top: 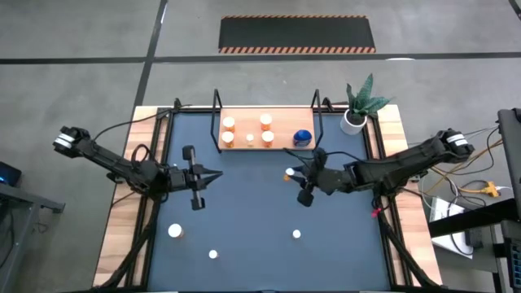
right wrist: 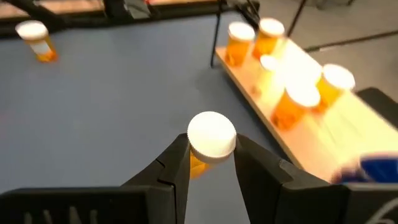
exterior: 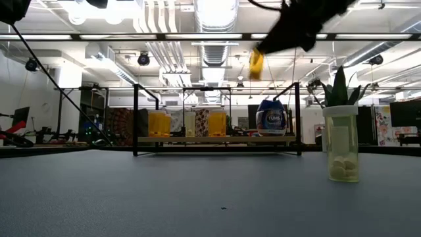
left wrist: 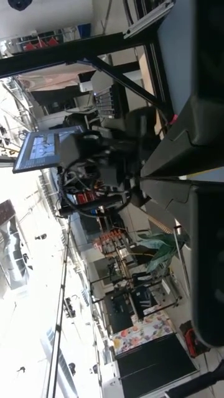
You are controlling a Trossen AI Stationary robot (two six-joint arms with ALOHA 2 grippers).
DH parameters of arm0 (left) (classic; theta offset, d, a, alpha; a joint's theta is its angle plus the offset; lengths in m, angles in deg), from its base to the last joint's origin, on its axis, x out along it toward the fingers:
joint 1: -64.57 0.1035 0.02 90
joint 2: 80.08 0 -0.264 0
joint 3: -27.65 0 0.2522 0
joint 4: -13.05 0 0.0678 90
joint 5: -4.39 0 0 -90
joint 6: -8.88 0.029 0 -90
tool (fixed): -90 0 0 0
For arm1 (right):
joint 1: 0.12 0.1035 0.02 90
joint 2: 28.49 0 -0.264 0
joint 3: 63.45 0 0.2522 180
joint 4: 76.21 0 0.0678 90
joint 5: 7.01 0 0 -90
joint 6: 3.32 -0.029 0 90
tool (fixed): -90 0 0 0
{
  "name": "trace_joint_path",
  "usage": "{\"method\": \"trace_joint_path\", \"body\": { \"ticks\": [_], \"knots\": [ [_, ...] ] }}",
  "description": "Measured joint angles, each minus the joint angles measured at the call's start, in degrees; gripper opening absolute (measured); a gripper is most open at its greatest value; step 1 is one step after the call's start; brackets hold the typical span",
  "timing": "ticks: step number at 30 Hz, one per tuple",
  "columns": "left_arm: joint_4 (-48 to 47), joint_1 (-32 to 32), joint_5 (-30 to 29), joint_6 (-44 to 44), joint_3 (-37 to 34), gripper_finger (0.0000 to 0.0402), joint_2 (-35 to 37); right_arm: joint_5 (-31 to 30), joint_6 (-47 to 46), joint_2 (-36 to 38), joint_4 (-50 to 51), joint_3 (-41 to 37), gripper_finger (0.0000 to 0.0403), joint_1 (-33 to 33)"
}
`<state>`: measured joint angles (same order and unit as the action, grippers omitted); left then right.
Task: Pick and place medicine bottles onto shelf by color
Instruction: Put the small orange pill bottle on the shelf
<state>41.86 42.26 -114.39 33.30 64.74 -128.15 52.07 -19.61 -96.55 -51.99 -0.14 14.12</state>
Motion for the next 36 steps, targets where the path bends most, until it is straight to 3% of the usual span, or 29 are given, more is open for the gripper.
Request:
{"method": "trace_joint_path", "body": {
  "ticks": [12, 19, 27, 32, 36],
  "knots": [
    [-8.72, 0.00, 0.00, -0.01, -0.28, 0.0000, 6.52, -0.05, 11.62, -19.01, 2.97, 27.14, 0.0102, -3.20],
    [-12.72, 0.02, 0.00, -0.02, -0.30, 0.0000, 9.66, -0.08, 11.15, -28.89, 6.83, 41.13, 0.0102, -9.42],
    [-13.28, 0.07, 0.02, -0.02, -0.50, 0.0000, 11.14, 0.25, 10.95, -35.19, 8.31, 48.17, 0.0102, -17.79],
    [-13.36, 0.07, 0.02, 0.00, -0.50, 0.0000, 11.08, 5.69, 10.13, -38.72, 8.17, 50.71, 0.0102, -22.80],
    [-13.35, 0.07, 0.02, -0.01, -0.50, 0.0000, 11.10, 6.29, 10.13, -40.72, 8.12, 51.35, 0.0102, -25.96]
  ]
}}
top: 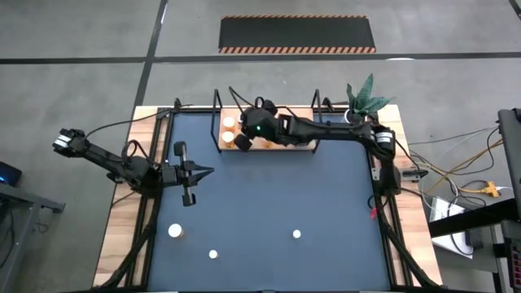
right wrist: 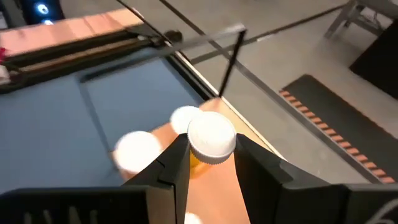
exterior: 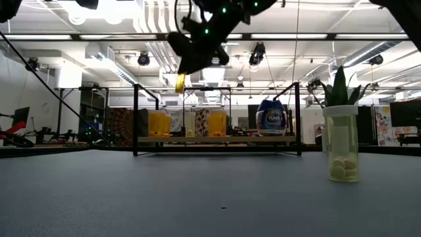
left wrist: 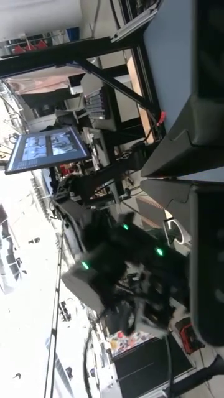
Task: Pick and place medicine bottles onto shelf by color
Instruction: Put the small orange pill bottle on the shelf
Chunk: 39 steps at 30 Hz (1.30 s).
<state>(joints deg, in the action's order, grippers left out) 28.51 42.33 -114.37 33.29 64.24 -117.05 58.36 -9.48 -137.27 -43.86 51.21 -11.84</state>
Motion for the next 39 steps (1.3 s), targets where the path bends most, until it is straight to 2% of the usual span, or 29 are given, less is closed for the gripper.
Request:
{"method": "trace_joint_path", "body": {
  "ticks": [5, 14, 39],
  "knots": [
    [0.01, 0.00, 0.00, 0.41, 0.00, 0.0000, 0.11, 2.47, -0.34, -1.93, -0.30, 0.00, 0.0102, -3.11],
    [0.12, 0.00, 0.00, 1.38, 0.00, 0.0000, 0.48, 2.61, -0.43, -6.34, -0.80, 0.00, 0.0102, -6.25],
    [0.20, 0.00, -0.01, 2.00, 0.00, 0.0000, 0.38, 5.39, -0.80, -9.54, 1.05, -0.02, 0.0102, -6.44]
  ]
}}
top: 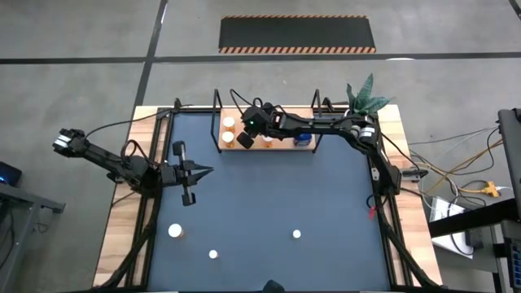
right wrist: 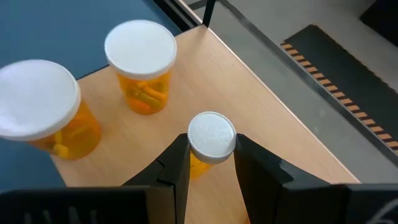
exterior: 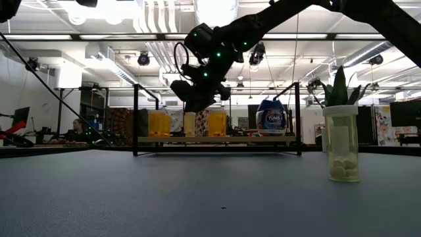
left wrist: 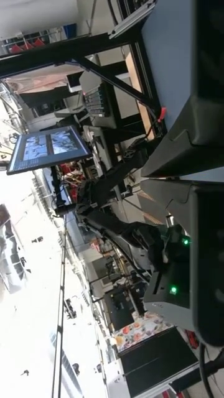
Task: Pick and place medicine bottles onto shelf by color
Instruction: Put the small orange pill bottle on the shelf, then put the yellow pill bottle on the shelf
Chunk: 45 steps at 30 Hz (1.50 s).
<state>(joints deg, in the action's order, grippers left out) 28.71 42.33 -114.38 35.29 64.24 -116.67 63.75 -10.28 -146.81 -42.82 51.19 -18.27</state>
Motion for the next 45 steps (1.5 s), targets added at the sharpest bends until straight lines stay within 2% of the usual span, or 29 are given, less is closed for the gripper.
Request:
{"method": "trace_joint_path", "body": {
  "ticks": [13, 24, 32, 36, 45],
  "knots": [
    [0.02, 0.00, -0.01, 0.00, 0.00, 0.0000, 0.10, 0.00, 0.50, 0.00, 0.71, 0.00, 0.0104, 0.00],
    [0.02, 0.00, -0.01, 0.00, 0.00, 0.0000, 0.10, 0.00, 0.11, 0.00, 1.58, -0.02, 0.0155, 0.00],
    [0.02, 0.00, -0.01, 0.00, 0.00, 0.0000, 0.12, -0.02, 0.59, 0.55, 1.79, -0.06, 0.0168, 0.00],
    [-0.01, 0.00, 0.00, 0.00, 0.00, 0.0000, 0.14, -0.04, 1.60, 1.82, 5.52, 2.52, 0.0165, 0.05],
    [0.05, 0.00, -0.01, 0.00, 0.00, 0.0000, 0.32, -0.18, 3.88, 7.78, 22.50, 10.51, 0.0153, 3.55]
  ]
}}
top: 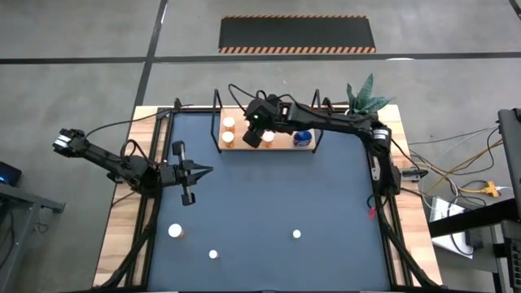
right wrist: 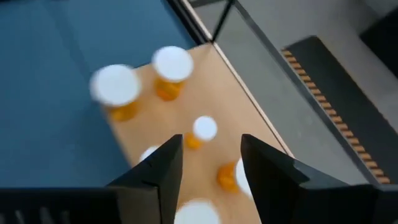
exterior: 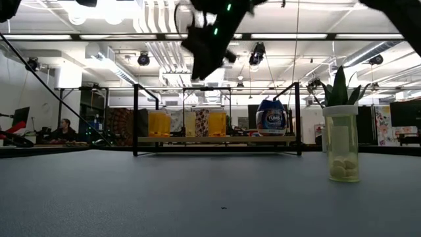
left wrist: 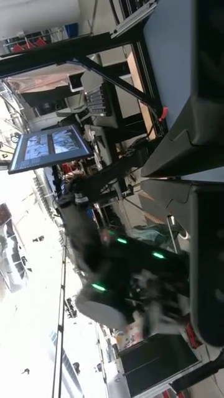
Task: Pick and place medicine bottles onto shelf by color
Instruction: Put the yellow pill bottle on the shelf
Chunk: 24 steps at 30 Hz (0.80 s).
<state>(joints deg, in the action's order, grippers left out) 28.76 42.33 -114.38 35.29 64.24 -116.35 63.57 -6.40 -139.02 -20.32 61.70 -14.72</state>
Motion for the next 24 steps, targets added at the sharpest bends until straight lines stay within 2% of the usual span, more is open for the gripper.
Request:
{"method": "trace_joint_path", "body": {
  "ticks": [6, 16, 20, 24],
  "knots": [
    [0.04, 0.00, -0.01, -0.02, 0.00, 0.0000, 0.01, 0.11, 0.57, 9.79, 4.55, -5.30, 0.0137, 7.24],
    [2.09, 0.00, -0.01, -0.56, 0.00, 0.0000, -0.87, 0.56, -7.75, 26.62, 4.23, -25.22, 0.0123, 23.05],
    [4.24, -0.02, -0.01, -0.57, 0.00, 0.0000, -2.45, 0.58, -13.30, 31.44, 3.81, -31.40, 0.0136, 28.62],
    [7.36, -0.01, -0.02, -0.55, 0.02, 0.0000, -4.90, 0.49, -16.11, 34.89, 2.46, -36.90, 0.0164, 33.78]
  ]
}}
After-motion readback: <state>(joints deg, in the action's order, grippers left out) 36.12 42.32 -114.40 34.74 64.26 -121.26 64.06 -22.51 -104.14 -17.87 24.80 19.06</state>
